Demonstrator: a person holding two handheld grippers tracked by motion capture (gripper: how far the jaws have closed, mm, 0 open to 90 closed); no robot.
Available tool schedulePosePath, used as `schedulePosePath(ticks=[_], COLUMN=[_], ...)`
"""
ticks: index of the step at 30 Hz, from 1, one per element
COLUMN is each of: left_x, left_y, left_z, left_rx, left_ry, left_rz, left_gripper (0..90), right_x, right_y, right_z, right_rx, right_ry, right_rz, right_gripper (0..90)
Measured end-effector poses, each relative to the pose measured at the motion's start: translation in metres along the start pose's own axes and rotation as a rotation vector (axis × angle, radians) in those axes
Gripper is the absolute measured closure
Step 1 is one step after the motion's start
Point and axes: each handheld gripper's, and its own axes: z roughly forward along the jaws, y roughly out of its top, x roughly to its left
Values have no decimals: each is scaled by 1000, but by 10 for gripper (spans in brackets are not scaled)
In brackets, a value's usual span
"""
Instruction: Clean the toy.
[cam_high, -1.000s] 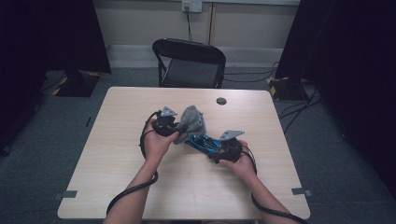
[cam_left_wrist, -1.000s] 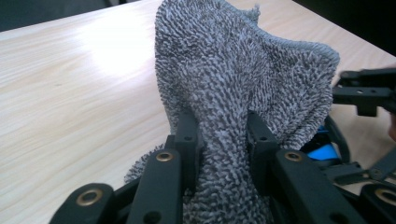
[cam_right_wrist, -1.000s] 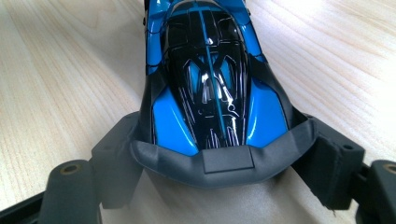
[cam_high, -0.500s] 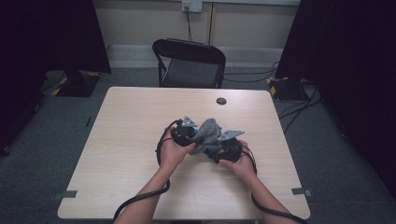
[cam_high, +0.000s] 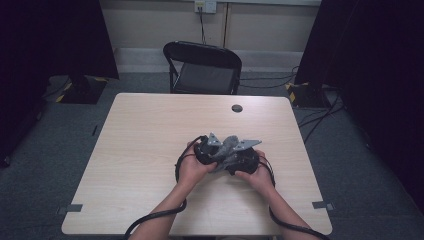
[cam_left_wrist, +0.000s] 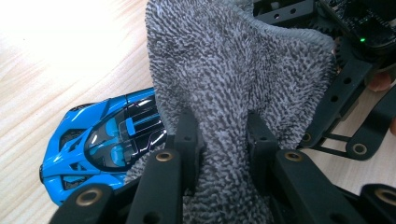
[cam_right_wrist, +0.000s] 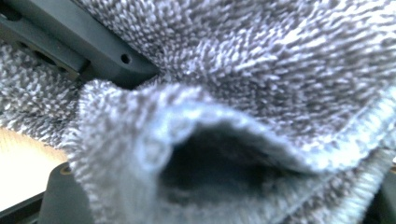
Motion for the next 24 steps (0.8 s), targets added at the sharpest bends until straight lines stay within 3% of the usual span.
schedulePosePath(ticks=[15, 24], left_x=[11, 25], left_y=[2, 0], left_z=[-4, -5], left_rx=[14, 6], left_ry=[53, 73], left_rz=[-5, -56], left_gripper=[716, 715], right_x=[0, 0], right_y=[0, 0], right_z=[0, 0], right_rx=[1, 1], right_ry=[1, 1], right_rz=[1, 1], right_gripper=[237, 237])
